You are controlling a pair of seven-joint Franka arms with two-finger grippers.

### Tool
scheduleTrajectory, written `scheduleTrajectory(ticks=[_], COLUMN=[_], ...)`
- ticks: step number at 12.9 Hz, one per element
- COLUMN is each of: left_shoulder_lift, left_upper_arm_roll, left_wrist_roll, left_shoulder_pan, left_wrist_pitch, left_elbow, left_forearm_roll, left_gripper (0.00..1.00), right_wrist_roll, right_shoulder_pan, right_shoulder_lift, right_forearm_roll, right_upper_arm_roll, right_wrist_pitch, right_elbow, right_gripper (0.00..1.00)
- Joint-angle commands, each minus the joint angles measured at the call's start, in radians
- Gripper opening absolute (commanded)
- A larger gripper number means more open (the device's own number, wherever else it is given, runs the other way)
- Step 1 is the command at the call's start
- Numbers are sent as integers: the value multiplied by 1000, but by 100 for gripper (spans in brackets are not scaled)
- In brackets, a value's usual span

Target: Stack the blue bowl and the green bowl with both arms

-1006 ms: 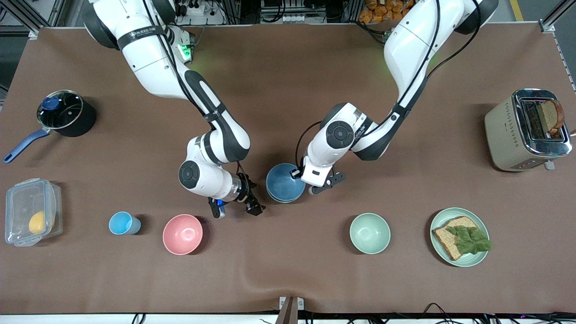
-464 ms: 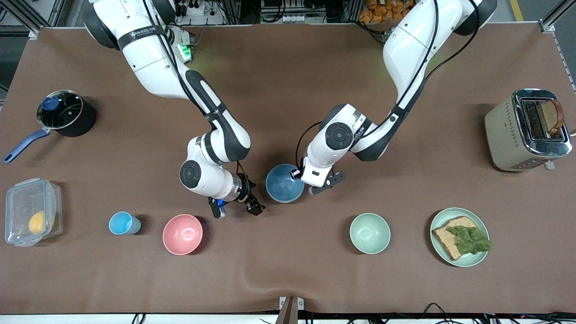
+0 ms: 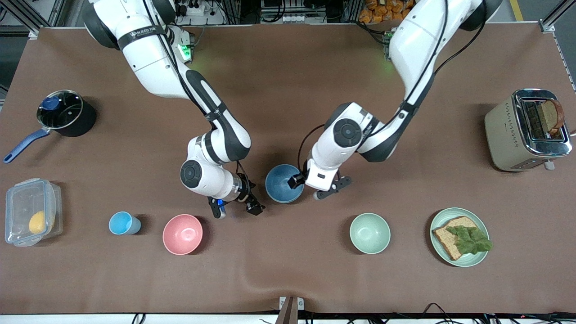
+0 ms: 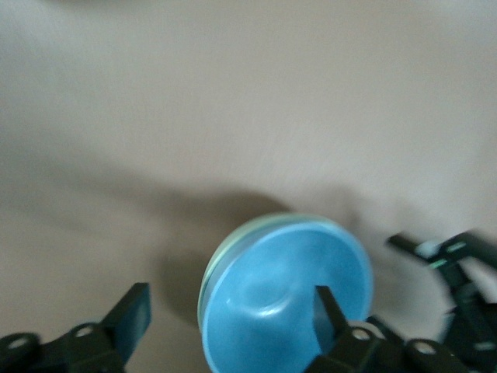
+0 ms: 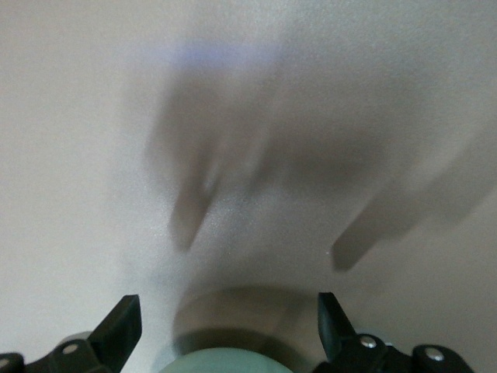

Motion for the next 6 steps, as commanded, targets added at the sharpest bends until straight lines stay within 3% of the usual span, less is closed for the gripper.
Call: scheduleTrajectory(ticks=[1, 3, 4, 6], left_shoulder_lift=[-169, -264, -314, -417], left_upper_arm_roll=[7, 4, 4, -1], left_wrist_roll=[-19, 19, 82, 304], left_shoulder_pan=[81, 139, 173, 253], left_wrist_pitch=[-127, -265, -350, -514], left_elbow=[-38, -55, -56, -52], left_forearm_roll=[101, 196, 201, 190], left_gripper=[100, 100, 100, 100], right_wrist_roll=[14, -27, -50, -49], right_shoulder_pan=[10, 6, 0, -4], right_shoulder_lift=[2, -7, -9, -18], right_forearm_roll=[-32, -83, -137, -153], right_upper_arm_roll=[-8, -8, -8, -6], right_wrist_pitch=[4, -25, -64, -78], right_elbow=[-1, -1, 1, 1], right_gripper=[100, 100, 100, 100])
